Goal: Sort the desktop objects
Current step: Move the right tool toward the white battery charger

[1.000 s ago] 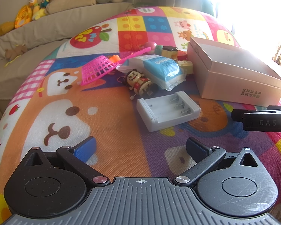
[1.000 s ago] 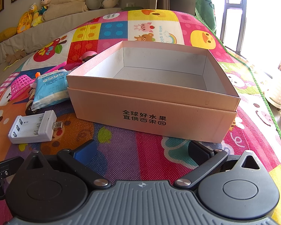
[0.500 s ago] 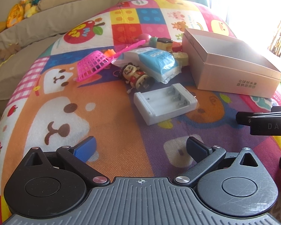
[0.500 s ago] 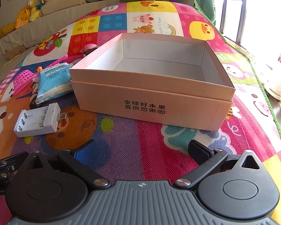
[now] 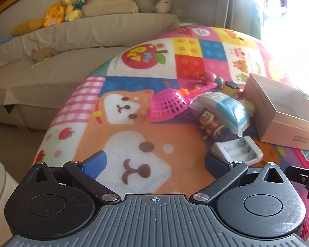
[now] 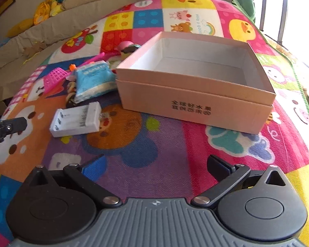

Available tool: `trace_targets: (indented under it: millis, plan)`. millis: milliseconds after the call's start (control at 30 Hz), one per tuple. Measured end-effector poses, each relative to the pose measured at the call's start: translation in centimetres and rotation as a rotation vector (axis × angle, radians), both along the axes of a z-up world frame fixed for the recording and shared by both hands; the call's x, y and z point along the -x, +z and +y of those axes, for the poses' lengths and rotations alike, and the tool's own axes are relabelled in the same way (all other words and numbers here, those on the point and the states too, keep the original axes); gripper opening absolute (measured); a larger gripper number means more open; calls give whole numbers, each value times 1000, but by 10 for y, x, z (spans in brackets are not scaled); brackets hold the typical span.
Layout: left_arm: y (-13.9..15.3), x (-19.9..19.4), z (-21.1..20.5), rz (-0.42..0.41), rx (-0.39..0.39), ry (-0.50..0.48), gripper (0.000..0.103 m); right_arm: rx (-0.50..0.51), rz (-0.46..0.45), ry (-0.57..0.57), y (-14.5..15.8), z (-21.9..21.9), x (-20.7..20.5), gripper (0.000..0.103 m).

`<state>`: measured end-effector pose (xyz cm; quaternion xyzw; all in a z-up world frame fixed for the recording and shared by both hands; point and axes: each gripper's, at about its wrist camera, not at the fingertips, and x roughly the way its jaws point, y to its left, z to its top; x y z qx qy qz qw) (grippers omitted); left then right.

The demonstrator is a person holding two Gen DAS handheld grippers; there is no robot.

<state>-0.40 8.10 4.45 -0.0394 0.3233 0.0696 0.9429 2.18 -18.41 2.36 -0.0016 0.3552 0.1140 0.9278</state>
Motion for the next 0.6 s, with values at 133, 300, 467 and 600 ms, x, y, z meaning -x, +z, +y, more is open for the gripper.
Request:
trace_targets:
  millis: [133, 300, 467, 600]
  plan:
    - [0, 4, 17, -6, 38, 63, 103, 30, -97, 127, 7, 47, 2, 103]
    - [-5, 9, 22, 10, 38, 78, 103, 48, -56, 184, -6, 92, -19, 103]
    - [-10, 6, 20, 27, 39, 70, 103, 42, -14, 190, -13, 98, -33, 86]
    - [-12, -1, 9, 24, 39, 29, 103, 36, 7, 184, -14, 82, -28, 77]
